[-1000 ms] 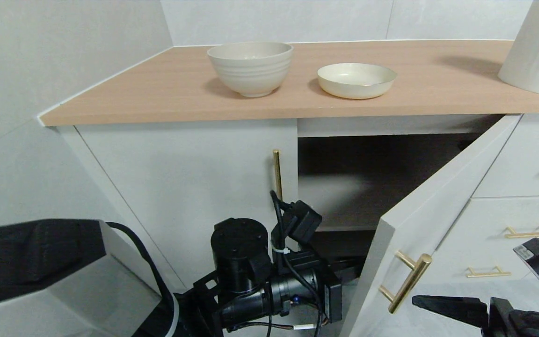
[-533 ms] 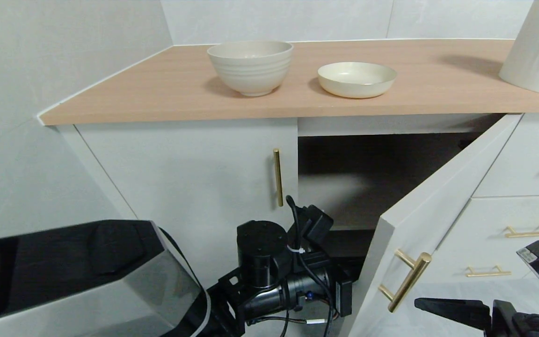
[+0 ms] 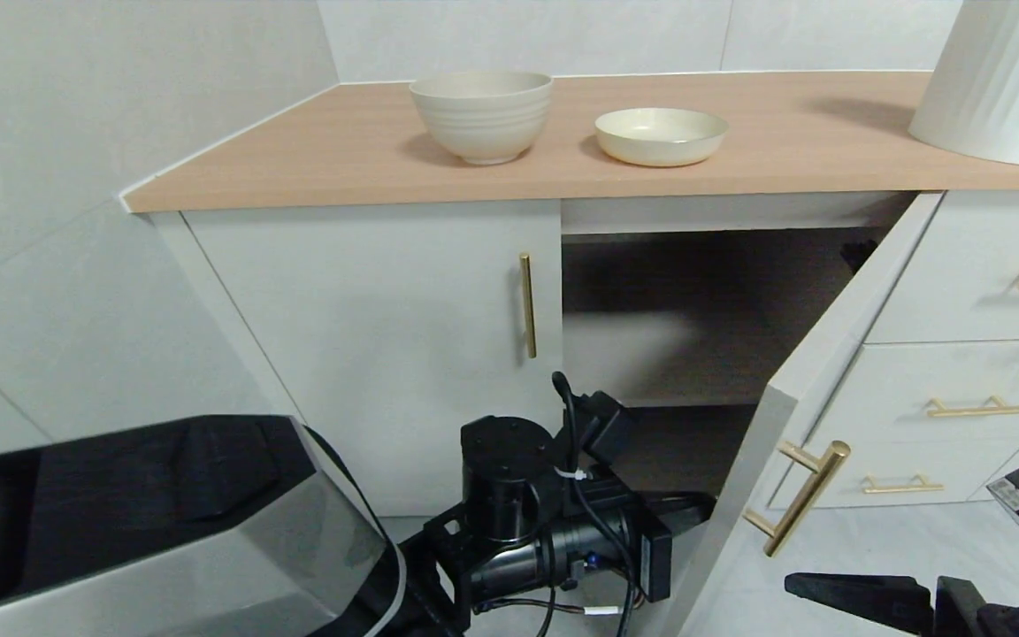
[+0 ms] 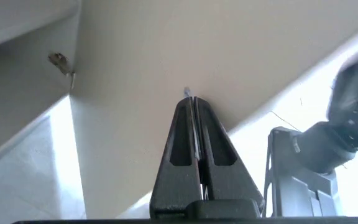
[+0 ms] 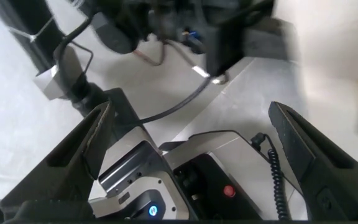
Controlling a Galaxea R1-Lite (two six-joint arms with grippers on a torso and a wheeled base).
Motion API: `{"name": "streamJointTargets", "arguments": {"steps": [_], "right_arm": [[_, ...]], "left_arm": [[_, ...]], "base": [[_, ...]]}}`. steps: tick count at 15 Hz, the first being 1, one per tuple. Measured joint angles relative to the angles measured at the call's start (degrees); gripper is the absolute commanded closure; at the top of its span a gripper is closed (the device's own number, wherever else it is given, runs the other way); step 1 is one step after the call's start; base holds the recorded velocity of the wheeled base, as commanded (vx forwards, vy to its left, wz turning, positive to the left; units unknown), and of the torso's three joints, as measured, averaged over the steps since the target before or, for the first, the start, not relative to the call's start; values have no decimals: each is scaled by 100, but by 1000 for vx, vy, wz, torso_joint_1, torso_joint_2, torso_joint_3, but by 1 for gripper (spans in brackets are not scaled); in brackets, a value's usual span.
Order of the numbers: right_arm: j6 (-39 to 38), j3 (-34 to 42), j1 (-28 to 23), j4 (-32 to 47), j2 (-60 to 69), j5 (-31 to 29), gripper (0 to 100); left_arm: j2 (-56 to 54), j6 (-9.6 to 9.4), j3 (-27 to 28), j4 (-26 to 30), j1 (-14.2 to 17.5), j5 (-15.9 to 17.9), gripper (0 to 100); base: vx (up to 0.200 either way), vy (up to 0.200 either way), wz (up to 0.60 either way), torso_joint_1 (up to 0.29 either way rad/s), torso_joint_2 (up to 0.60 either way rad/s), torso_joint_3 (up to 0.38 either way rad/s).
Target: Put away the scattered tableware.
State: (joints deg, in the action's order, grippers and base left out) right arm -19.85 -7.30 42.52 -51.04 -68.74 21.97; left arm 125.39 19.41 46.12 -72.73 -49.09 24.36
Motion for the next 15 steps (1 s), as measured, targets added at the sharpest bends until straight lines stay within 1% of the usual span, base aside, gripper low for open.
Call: {"name": "streamJointTargets", "arguments": {"steps": [4,6,8,9,11,13,14,15], "right_arm": [[0,2,45,0,50,0,0],[-5,-5,155,2,108,1,0],[-2,-52,367,0,234,6,0],[1,-93,450,2,304,23,0],[179,-311,566,-11,474,217,0],[480,-608,596,-16,695,558,0],[507,-664,601,-2,789,647,0],[521,-680,605,22,855,701,0]], "left_arm": [[179,16,611,575,26,-17,100],[193,16,724,592,30,-57,100],[115,16,722,694,-55,-71,100],[71,16,724,819,-140,-71,100],[-39,18,820,1142,-463,-63,100],[-148,21,1100,1571,-887,-99,100],[-224,22,1267,1797,-1047,-104,100],[-290,24,1342,1892,-1108,-140,100]], "base": [[0,0,0,0,0,0],[0,0,0,0,0,0],[0,0,0,0,0,0],[0,0,0,0,0,0],[0,0,0,0,0,0],[0,0,0,0,0,0],[0,0,0,0,0,0],[0,0,0,0,0,0]]}}
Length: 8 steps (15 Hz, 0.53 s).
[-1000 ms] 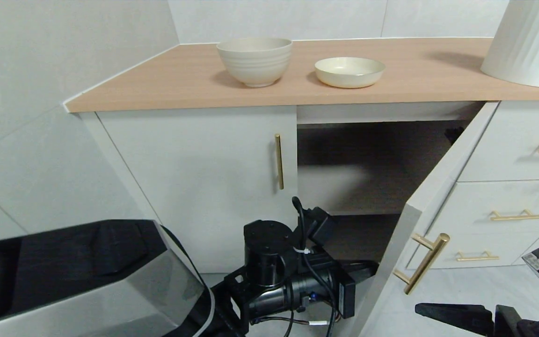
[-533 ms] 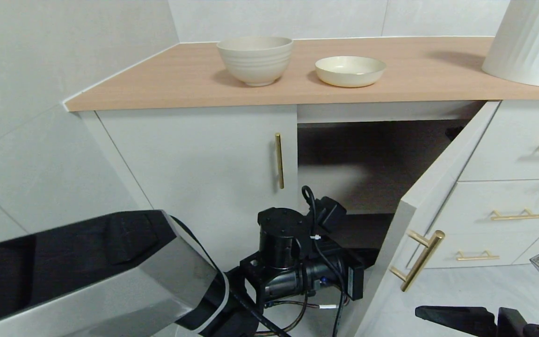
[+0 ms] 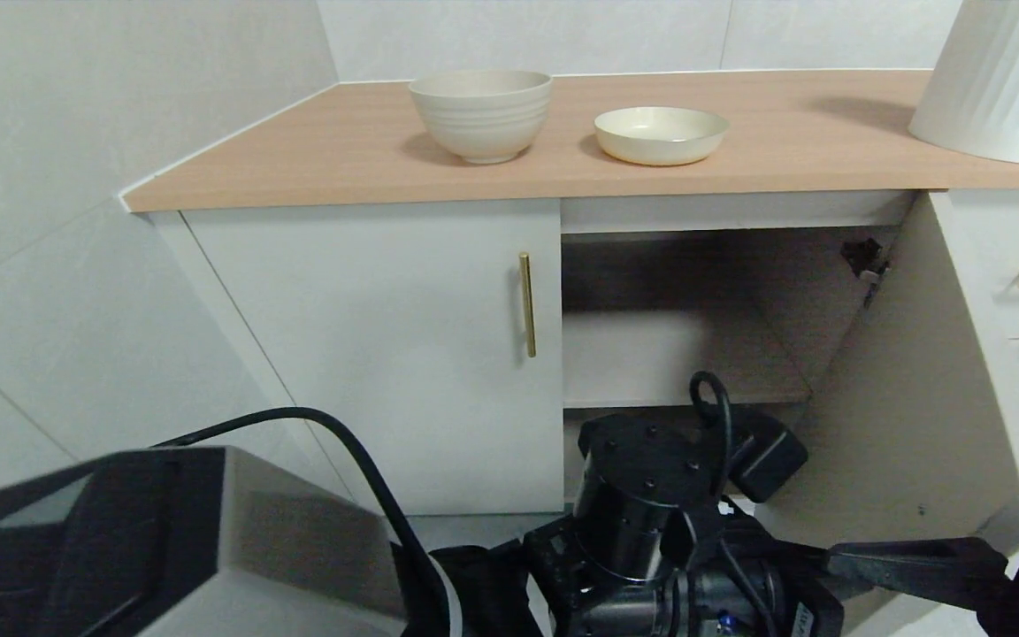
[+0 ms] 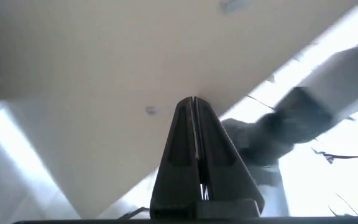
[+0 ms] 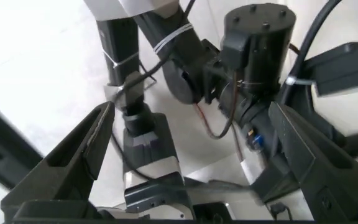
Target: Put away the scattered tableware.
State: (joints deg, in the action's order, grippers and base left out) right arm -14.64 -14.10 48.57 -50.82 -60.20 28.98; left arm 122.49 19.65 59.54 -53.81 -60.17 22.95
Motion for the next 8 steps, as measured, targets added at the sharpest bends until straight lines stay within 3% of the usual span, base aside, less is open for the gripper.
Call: {"name": "streamJointTargets", "arguments": {"steps": [4,8], "right_arm": [[24,18,9,29,201,127,0],[24,27,9,33,210,137,0]], "left_arm": [[-306,9,-190,16,100,-413,100],[-940,33,-797,13,756,-418,100]], "base": [[0,0,0,0,0,0],[0,0,0,0,0,0]]}}
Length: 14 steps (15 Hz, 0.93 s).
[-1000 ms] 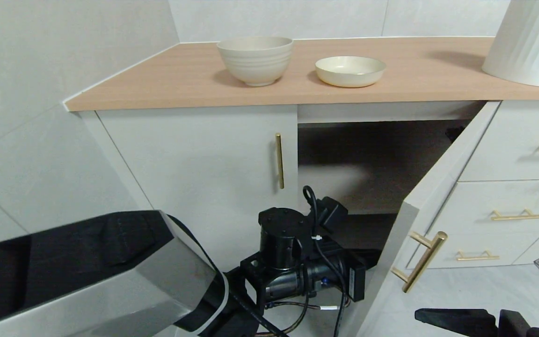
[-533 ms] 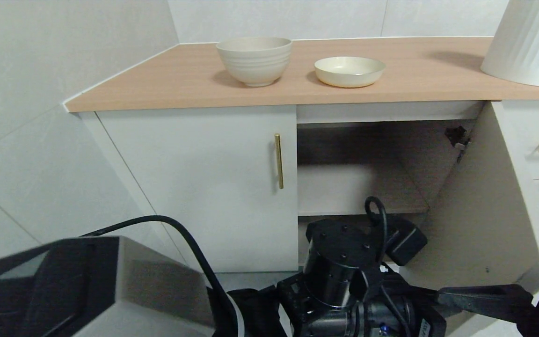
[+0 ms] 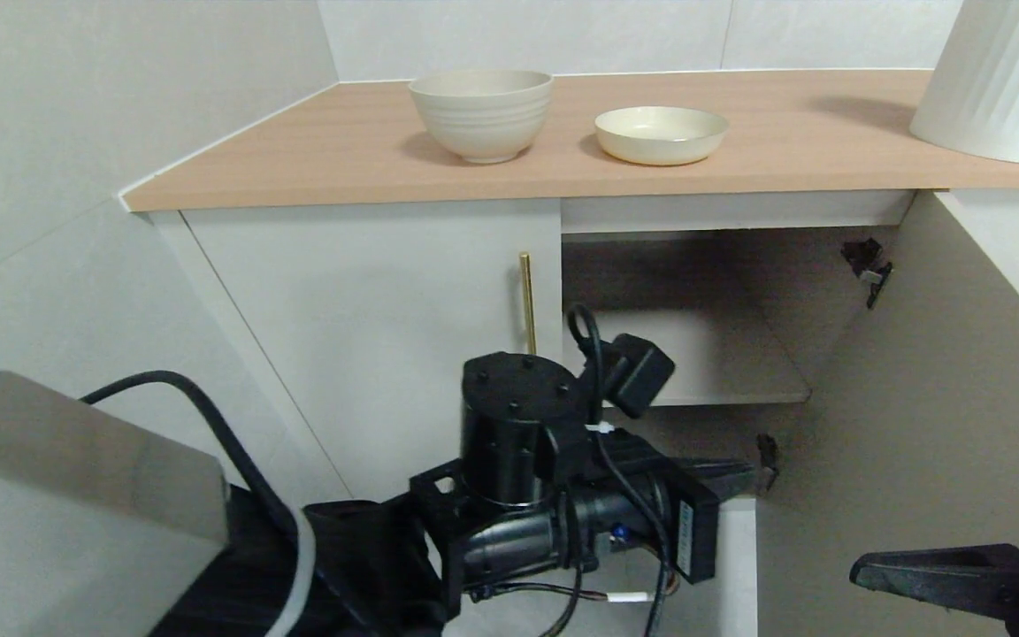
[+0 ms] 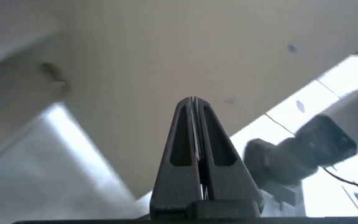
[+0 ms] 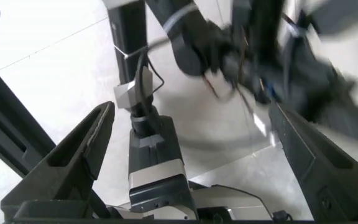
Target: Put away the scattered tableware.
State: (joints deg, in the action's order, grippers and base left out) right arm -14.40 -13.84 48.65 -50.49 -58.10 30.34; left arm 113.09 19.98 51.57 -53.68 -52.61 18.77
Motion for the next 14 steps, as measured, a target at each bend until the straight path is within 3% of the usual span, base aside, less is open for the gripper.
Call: {"name": "streamJointTargets", "arguments": {"steps": [5,10,12,14], "right_arm": [[57,-127,-15,-35,-555,-35,0],[816,-763,11,-71,-1709,-62,0],[857,-895,176,-72,-1943,-224,0],[855,-1067,366,-79,-2148,-825,0]], "left_arm": [[-1334,-6,-1270,4,981,141,100],[-2544,-30,-2158,59,1921,408,100],[-2719,-39,-2241,173,2072,411,100],[-2817,-41,-2243,310,2122,408,100]], "base": [[0,0,0,0,0,0],[0,0,0,0,0,0],[0,0,0,0,0,0],[0,0,0,0,0,0]]}}
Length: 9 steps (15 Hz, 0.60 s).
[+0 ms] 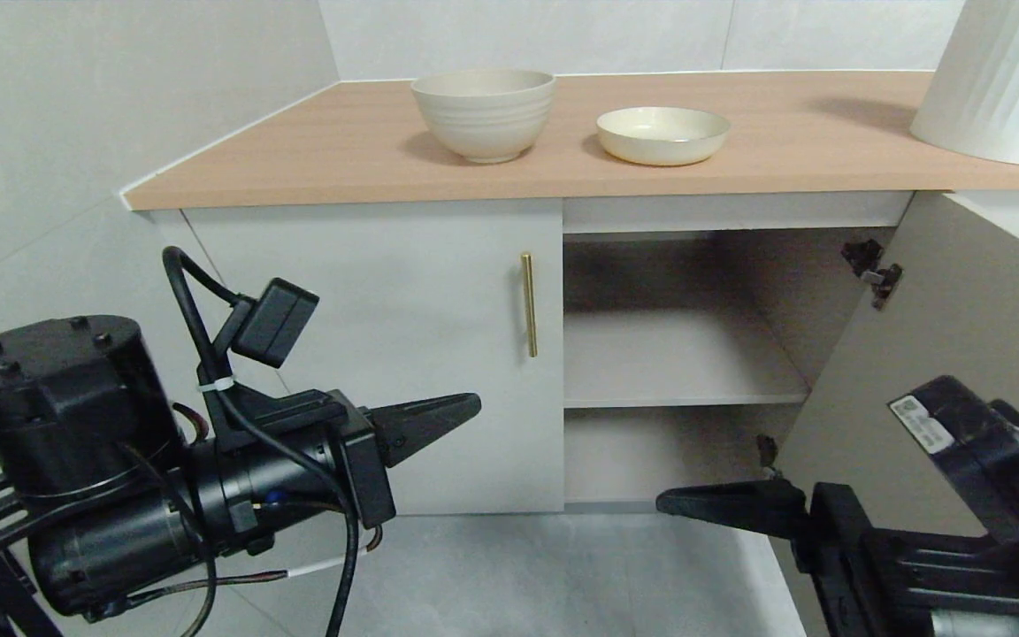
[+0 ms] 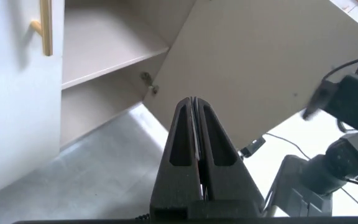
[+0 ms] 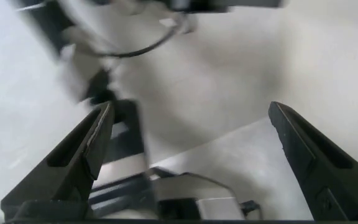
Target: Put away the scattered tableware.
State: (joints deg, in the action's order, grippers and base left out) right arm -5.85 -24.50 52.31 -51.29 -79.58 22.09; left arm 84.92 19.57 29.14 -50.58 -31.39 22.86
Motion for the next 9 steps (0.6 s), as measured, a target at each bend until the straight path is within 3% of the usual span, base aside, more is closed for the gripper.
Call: {"name": "streamJointTargets", "arguments": {"steps": [2,4,7,9], "right_arm": [[-13,-154,96,-83,-272,-575,0],[-95,-289,102,-167,-464,-762,0],[-230,-970,-449,-2,-812,-1506,0],[-246,-1537,-929,530,-1107,-2202,0]], "left_arm": [[-63,2,21,105,15,2,100],[-118,-2,88,299,22,7,100],[-315,-9,521,1292,94,0,100],[-549,-24,881,2108,174,-6,100]], "base": [[0,0,0,0,0,0],[0,0,0,0,0,0],[0,0,0,0,0,0],[0,0,0,0,0,0]]}}
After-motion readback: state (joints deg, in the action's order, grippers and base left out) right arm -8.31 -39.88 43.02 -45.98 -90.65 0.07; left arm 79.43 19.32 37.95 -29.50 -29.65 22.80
